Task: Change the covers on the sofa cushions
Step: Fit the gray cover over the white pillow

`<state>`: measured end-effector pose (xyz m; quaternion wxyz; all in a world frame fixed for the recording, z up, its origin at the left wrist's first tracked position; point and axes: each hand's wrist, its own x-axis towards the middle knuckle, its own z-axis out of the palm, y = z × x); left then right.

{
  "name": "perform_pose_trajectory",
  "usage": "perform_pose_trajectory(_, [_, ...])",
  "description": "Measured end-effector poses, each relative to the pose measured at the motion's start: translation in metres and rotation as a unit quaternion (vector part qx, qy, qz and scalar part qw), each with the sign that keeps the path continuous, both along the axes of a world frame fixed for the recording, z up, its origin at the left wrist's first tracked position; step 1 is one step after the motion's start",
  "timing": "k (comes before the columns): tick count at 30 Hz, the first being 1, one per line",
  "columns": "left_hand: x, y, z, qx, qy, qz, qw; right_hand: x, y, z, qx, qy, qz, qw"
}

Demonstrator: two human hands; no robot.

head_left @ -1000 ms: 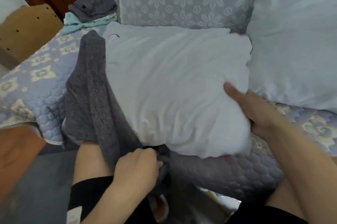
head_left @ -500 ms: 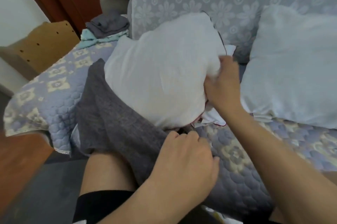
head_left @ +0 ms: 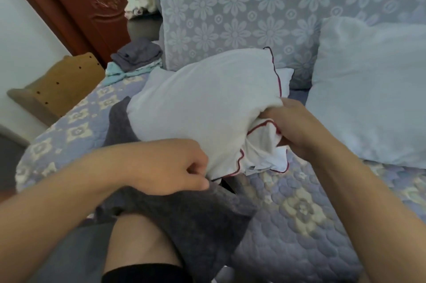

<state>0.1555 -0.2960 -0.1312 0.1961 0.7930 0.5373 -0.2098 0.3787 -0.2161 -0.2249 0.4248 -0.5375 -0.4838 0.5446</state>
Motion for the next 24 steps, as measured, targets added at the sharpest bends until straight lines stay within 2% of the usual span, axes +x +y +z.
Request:
perform_pose_trajectory(1, [0.003,-0.003,-0.008,-0.011,-0.031,0.014,0.999,-0.002,0.000,0.005,0.012,0.035,-0.003,0.999])
perform_pose_trajectory(3, [0.014,-0.008,-0.030,0.012,-0.034,0.039,0.999,-0.008,0.000,0.011,0.039,0.041,-0.029,0.998])
perform_pose_trajectory(6, [0.026,-0.024,-0.061,0.045,0.072,0.004,0.996,-0.015,-0.005,0.010,0.048,0.029,-0.076,0.996])
perform_pose_trajectory(8, [0.036,-0.043,-0.075,0.040,0.104,-0.041,0.993,-0.015,-0.011,0.007,0.053,0.014,-0.082,0.995])
perform_pose_trajectory(10, [0.042,-0.056,-0.075,0.075,0.062,-0.074,0.993,-0.020,-0.018,0.008,0.073,0.003,-0.085,0.994])
perform_pose_trajectory(12, [0.039,-0.050,-0.064,0.122,-0.009,-0.060,0.991,-0.030,-0.025,0.008,0.113,-0.004,-0.078,0.990])
perform_pose_trajectory(14, [0.028,-0.033,-0.045,0.103,-0.017,-0.031,0.994,-0.041,-0.026,0.007,0.144,-0.021,-0.067,0.987])
perform_pose_trajectory(15, [0.023,-0.023,-0.035,0.070,-0.004,-0.022,0.997,-0.040,-0.022,0.004,0.156,-0.048,-0.062,0.985])
perform_pose_trajectory(17, [0.017,-0.007,-0.023,0.007,-0.011,-0.010,1.000,-0.025,-0.010,-0.006,0.151,-0.171,-0.063,0.972])
perform_pose_trajectory(18, [0.014,-0.003,-0.021,-0.014,-0.023,-0.009,1.000,-0.014,-0.004,-0.011,0.150,-0.274,-0.078,0.947])
perform_pose_trajectory(19, [0.015,-0.003,-0.023,-0.031,-0.038,-0.015,0.999,-0.001,0.000,-0.017,0.157,-0.384,-0.106,0.904])
perform_pose_trajectory(20, [0.014,-0.004,-0.027,-0.045,-0.049,-0.025,0.997,0.007,0.000,-0.023,0.194,-0.455,-0.142,0.857])
perform_pose_trajectory(21, [0.012,-0.006,-0.034,-0.060,-0.055,-0.038,0.996,0.011,-0.003,-0.027,0.256,-0.467,-0.170,0.829])
perform_pose_trajectory(22, [0.010,-0.008,-0.042,-0.077,-0.056,-0.046,0.994,0.010,-0.012,-0.027,0.316,-0.429,-0.152,0.832])
perform_pose_trajectory(23, [0.008,-0.010,-0.047,-0.089,-0.058,-0.049,0.993,0.005,-0.027,-0.022,0.347,-0.351,-0.080,0.866])
perform_pose_trajectory(24, [0.006,-0.010,-0.050,-0.093,-0.065,-0.048,0.992,-0.002,-0.044,-0.019,0.329,-0.238,0.035,0.913])
